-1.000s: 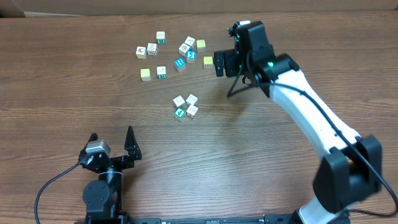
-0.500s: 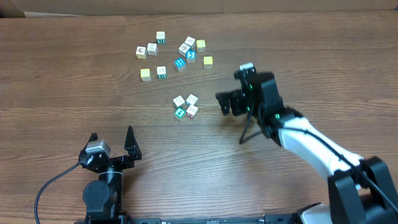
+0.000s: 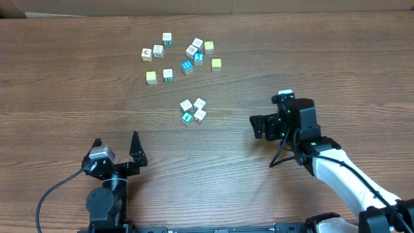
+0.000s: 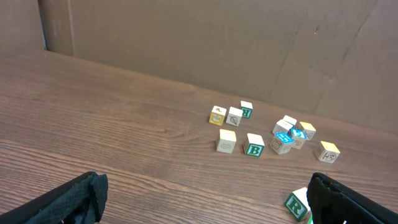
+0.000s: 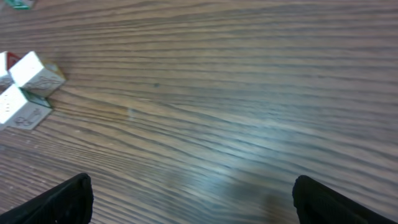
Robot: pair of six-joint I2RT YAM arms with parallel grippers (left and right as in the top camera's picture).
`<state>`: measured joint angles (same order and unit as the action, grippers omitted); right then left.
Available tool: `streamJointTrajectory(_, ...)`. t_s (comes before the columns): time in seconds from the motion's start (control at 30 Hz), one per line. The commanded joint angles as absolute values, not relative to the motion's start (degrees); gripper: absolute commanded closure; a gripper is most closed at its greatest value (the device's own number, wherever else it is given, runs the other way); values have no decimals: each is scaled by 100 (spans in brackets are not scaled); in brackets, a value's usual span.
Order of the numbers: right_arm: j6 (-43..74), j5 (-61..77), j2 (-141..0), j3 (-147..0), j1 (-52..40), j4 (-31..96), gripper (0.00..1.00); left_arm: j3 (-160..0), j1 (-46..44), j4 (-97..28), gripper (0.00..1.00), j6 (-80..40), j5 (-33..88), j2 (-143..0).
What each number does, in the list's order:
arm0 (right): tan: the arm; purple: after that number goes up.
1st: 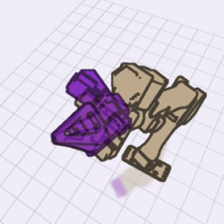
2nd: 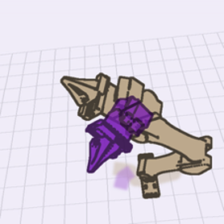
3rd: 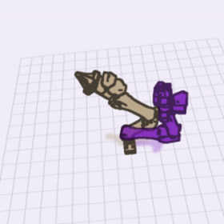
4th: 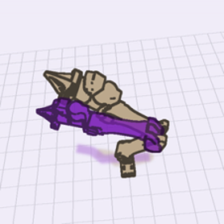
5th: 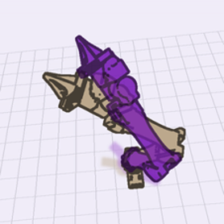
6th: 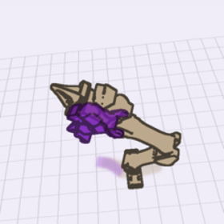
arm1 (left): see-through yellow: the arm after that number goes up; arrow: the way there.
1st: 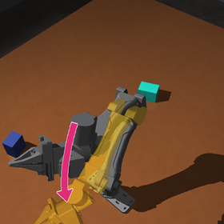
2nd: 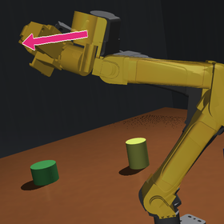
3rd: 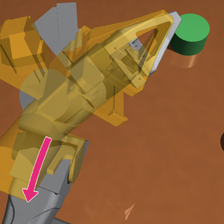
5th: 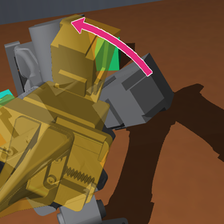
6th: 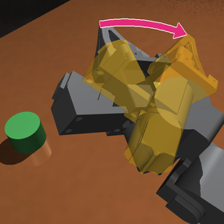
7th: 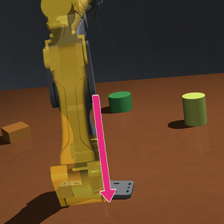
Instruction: Form a circle
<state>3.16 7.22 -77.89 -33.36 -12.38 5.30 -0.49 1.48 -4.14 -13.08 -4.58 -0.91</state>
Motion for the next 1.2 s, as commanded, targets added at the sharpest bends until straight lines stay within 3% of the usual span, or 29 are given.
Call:
streamJointTrajectory(0.0,290,760,-7540,-3304,-1081,528,0,-30,119,-410,0,-1179,-451,-25)
streamJointTrajectory(0.33,139,784,-7330,-2954,-1041,419,0,-30,119,-410,0,-1179,-451,-25)
streamJointTrajectory(0.63,139,893,-7046,-2196,-1037,-766,0,-30,119,-410,0,-1179,-454,-25)
streamJointTrajectory(1.0,139,1120,-6869,-1970,-727,-766,0,-30,119,-410,1,-1179,-451,-25)
streamJointTrajectory(1.17,141,1262,-6711,-1441,-585,-1431,0,-30,119,-410,0,-1179,-451,-25)
